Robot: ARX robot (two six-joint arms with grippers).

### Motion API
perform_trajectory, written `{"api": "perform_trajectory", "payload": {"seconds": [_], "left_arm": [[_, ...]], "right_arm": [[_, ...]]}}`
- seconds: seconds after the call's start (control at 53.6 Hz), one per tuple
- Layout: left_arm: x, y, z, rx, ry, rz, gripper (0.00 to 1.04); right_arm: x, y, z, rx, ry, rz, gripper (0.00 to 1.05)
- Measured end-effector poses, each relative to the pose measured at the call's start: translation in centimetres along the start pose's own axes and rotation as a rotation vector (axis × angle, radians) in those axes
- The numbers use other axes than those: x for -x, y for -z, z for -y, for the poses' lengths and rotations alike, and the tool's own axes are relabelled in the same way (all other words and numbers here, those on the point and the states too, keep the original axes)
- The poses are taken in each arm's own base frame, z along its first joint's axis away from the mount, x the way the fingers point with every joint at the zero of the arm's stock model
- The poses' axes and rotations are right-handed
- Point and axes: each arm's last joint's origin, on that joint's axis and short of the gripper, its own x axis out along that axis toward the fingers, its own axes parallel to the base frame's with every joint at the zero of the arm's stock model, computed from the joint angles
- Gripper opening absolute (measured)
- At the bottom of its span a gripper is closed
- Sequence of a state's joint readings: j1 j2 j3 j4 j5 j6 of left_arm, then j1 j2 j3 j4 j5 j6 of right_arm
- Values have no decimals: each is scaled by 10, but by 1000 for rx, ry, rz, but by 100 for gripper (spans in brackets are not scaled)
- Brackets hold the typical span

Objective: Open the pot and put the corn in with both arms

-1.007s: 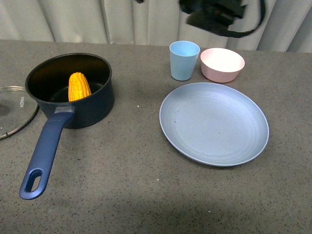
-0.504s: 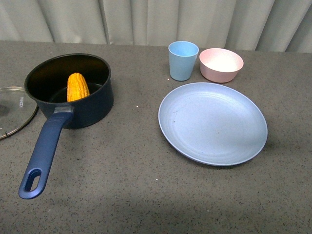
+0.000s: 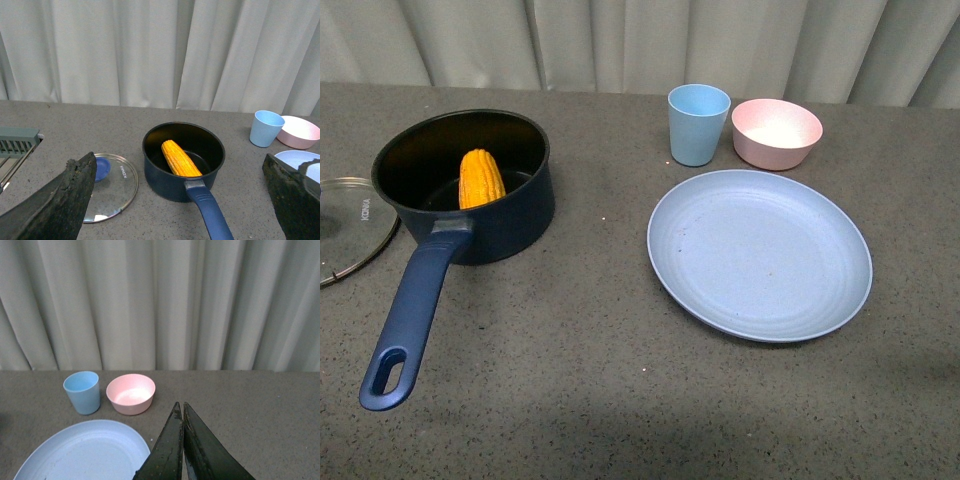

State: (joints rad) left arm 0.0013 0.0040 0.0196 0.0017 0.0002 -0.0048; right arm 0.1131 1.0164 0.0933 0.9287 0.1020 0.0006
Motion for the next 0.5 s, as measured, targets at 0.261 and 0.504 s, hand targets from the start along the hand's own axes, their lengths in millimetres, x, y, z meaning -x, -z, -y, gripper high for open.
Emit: {"api": "perform_trajectory", "payload": {"seconds": [0.261, 0.504], "left_arm": [[0, 0, 0, 0, 0, 0, 98], [0, 0, 0, 0, 0, 0, 98]], "right_arm": [[23, 7, 16, 0, 15, -22, 1], [38, 5, 16, 1, 10, -13, 1]]}}
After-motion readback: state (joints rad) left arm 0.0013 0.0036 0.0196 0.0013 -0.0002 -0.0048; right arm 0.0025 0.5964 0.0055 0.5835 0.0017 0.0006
